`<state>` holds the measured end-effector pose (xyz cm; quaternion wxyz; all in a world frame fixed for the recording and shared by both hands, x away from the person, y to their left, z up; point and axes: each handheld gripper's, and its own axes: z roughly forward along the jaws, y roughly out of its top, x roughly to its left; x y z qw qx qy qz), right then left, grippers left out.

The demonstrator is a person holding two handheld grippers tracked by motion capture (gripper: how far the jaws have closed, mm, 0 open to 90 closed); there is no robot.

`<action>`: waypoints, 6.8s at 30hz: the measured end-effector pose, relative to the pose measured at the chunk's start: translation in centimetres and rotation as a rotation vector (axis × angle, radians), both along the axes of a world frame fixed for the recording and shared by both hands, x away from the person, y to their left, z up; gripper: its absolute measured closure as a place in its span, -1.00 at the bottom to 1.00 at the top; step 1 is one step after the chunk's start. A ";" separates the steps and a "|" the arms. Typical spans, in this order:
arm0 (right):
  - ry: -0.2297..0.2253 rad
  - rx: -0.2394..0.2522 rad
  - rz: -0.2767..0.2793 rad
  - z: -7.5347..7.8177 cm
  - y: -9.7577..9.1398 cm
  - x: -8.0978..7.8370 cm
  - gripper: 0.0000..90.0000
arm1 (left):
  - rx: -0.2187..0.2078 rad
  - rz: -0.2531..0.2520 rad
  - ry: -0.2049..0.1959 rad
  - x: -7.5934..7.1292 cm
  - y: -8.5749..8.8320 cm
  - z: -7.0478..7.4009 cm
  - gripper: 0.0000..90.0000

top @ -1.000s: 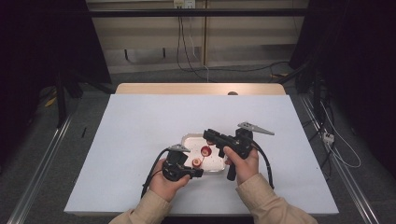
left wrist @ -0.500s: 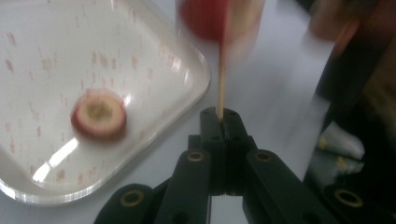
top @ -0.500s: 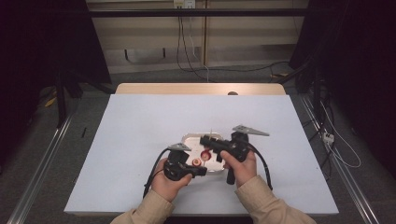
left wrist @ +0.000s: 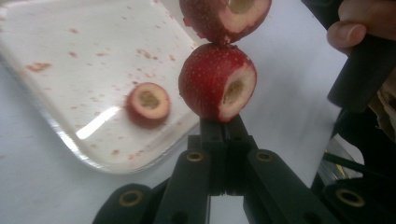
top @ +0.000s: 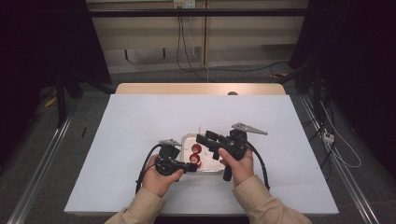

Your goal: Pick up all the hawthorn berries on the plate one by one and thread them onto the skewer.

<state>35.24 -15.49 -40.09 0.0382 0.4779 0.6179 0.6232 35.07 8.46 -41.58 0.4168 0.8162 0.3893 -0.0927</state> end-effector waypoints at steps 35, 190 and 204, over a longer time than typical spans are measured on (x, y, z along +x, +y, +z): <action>0.156 -0.312 0.145 -6.3 2.5 0.6 0.62 | 0.025 0.052 -0.042 0.5 2.0 0.0 0.99; 0.274 -0.337 0.029 -5.9 3.4 3.7 0.12 | -0.002 0.086 0.025 0.6 4.5 0.2 0.99; 0.260 -0.330 0.034 -6.0 2.4 3.1 0.36 | 0.009 0.067 0.030 0.6 4.0 0.0 0.99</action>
